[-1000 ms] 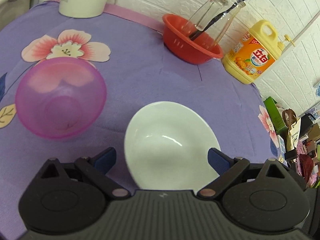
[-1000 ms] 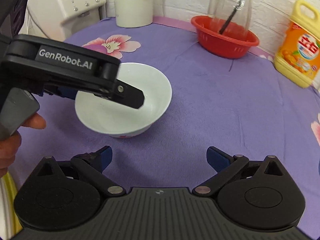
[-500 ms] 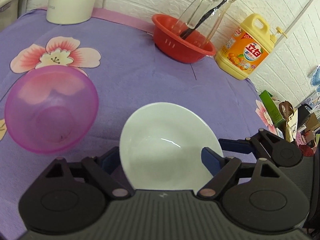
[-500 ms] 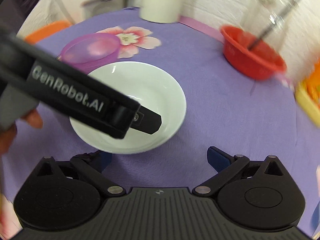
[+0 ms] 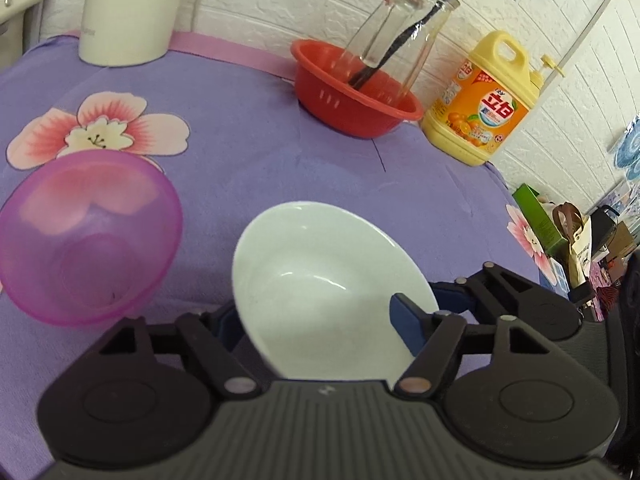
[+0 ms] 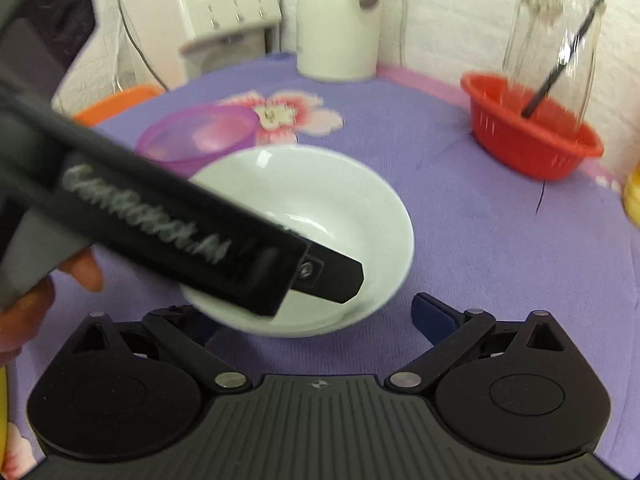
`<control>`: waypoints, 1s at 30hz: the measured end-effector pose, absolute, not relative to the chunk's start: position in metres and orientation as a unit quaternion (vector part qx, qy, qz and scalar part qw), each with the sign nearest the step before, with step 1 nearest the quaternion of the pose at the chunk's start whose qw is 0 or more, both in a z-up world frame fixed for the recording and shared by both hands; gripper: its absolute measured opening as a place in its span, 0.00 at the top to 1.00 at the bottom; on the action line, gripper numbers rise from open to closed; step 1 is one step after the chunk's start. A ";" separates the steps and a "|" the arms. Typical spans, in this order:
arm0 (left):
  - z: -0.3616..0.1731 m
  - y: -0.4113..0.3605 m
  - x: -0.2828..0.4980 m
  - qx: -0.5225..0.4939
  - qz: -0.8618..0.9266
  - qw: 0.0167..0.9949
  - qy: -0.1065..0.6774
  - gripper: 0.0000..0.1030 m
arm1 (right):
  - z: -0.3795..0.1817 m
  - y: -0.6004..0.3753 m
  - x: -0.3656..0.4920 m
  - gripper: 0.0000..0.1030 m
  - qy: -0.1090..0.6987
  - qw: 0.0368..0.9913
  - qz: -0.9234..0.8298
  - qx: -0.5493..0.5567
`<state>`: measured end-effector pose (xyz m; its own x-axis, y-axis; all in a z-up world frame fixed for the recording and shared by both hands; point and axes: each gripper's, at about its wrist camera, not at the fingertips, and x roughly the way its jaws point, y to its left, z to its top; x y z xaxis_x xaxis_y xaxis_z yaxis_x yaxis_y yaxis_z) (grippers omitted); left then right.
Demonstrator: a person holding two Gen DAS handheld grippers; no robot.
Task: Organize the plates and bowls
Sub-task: 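Lift the white bowl with the left gripper and lower it into the steel bowl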
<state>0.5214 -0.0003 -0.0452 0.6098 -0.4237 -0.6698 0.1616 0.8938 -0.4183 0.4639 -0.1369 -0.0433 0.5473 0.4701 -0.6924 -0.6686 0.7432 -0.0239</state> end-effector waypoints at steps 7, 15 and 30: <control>-0.041 -0.002 0.513 -0.137 -0.173 0.895 0.389 0.31 | -0.039 -0.133 0.455 0.00 0.293 0.887 0.318 -0.164; -0.035 -0.014 0.492 -0.122 -0.185 0.898 0.381 0.31 | -0.035 -0.134 0.444 0.00 0.285 0.886 0.315 -0.186; 0.023 -0.062 0.352 -0.123 -0.275 0.891 0.339 0.27 | 0.021 -0.187 0.308 0.00 0.241 0.921 0.253 -0.172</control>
